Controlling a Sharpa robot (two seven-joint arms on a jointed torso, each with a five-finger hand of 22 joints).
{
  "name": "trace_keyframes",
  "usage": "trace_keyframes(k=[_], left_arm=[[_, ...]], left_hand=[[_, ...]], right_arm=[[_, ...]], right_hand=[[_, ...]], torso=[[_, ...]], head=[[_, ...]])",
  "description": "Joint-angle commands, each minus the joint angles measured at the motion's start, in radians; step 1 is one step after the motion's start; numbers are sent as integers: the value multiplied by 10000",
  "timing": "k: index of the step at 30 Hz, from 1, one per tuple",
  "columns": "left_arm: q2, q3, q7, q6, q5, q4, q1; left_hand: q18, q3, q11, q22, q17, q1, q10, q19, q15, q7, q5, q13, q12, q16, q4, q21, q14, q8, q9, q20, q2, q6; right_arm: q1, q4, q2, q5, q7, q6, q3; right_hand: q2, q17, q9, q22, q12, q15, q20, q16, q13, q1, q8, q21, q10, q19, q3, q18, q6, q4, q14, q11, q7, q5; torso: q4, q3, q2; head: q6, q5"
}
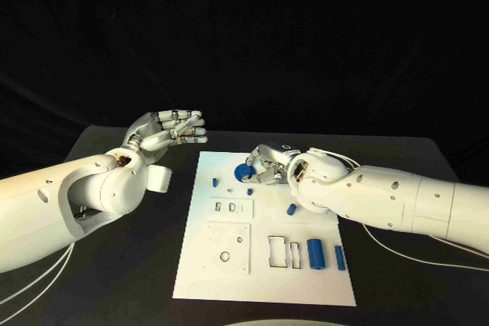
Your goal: Assemble the parts on the task board
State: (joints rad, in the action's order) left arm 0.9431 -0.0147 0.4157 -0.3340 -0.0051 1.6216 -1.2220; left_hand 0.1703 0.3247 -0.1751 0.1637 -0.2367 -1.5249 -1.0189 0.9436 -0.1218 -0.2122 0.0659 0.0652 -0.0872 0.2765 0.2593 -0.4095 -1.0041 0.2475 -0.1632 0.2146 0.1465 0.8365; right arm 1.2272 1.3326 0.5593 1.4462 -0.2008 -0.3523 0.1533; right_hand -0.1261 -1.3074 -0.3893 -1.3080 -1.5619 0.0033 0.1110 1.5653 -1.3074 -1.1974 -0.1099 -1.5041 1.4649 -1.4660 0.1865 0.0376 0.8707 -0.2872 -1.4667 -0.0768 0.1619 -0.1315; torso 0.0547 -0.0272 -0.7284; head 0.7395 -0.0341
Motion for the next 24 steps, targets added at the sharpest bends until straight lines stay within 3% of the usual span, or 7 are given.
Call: trace_keyframes(k=[1, 7, 12, 15, 20, 24], left_arm=[[-17, 9, 63, 177, -33, 10, -12], [-22, 9, 63, 177, -33, -31, -11], [-25, 8, 69, 171, -33, -97, -10], [-32, 8, 71, 171, -33, -135, -9], [-62, 6, 81, 192, -33, -178, -5], [-82, 4, 90, 199, -33, -203, -2]], left_hand=[[104, 32, -10, -16, -9, 30, -48, -31, -44, -169, -35, 1, 63, -35, 1, -59, 36, -43, 12, 37, 73, 57], [104, 35, -12, -17, -15, 45, -51, -33, -45, -172, -36, 1, 74, -44, 7, -62, 34, -47, 13, 38, 72, 57], [104, 35, -12, -17, -15, 45, -51, -33, -45, -172, -36, 1, 74, -44, 7, -62, 34, -47, 13, 38, 72, 57], [104, 35, -12, -17, -15, 45, -51, -33, -45, -172, -36, 1, 74, -44, 7, -62, 34, -47, 13, 38, 72, 57], [104, 37, -14, -19, -19, 55, -51, -37, -47, -174, -36, 0, 85, -52, 9, -63, 35, -52, 15, 40, 74, 56], [104, 37, -14, -19, -19, 55, -51, -37, -47, -174, -36, 0, 85, -52, 9, -63, 35, -52, 15, 40, 74, 56]], right_arm=[[-34, 58, 101, 69, -151, 218, 28], [-32, 395, 472, 119, -68, -746, 26], [45, 993, 1126, -281, 360, -1648, 19], [164, 1427, 1644, -895, 803, -1964, 16], [407, 2011, 2788, -2515, 1829, -1670, 16], [486, 1998, 3445, -3274, 2558, -1208, 21]], right_hand=[[-5, -2498, -15, -1952, 30, 34, 28, 29, -2528, 66, -54, 40, 979, -519, 19, -155, 62, -20, -1011, -18, -4, 2], [-32, -2464, -6, -1952, 27, 42, 29, 23, -2531, 34, -82, 43, 982, -518, 33, -154, 157, 14, -1004, -35, 18, 0], [-105, -2400, 39, -1897, 83, 57, 40, 10, -2480, -177, -68, 108, 944, -472, 110, -135, 217, 103, -990, -58, 44, -4], [-117, -2314, 71, -1811, 130, 63, 47, -7, -2439, -310, -54, 205, 912, -402, 174, -107, 248, 140, -970, -70, 58, -5], [-275, -2031, 164, -1547, 376, 8, 13, -75, -2227, -1117, -93, 525, 747, -176, 476, -17, 487, 544, -903, -53, 33, 1], [-568, -1838, 268, -1333, 1253, 7, -5, -128, -1488, -1835, -97, 801, 144, 15, 693, 54, 567, 996, -855, -19, 12, 6]], torso=[[2, 1, 4], [-19, 20, 16], [-58, 18, 25], [-91, 46, 44], [-183, 69, 94], [-256, 99, 117]], head=[[-12, 10], [-45, 17], [-100, 1], [-118, -11], [-133, -66], [-138, -132]])
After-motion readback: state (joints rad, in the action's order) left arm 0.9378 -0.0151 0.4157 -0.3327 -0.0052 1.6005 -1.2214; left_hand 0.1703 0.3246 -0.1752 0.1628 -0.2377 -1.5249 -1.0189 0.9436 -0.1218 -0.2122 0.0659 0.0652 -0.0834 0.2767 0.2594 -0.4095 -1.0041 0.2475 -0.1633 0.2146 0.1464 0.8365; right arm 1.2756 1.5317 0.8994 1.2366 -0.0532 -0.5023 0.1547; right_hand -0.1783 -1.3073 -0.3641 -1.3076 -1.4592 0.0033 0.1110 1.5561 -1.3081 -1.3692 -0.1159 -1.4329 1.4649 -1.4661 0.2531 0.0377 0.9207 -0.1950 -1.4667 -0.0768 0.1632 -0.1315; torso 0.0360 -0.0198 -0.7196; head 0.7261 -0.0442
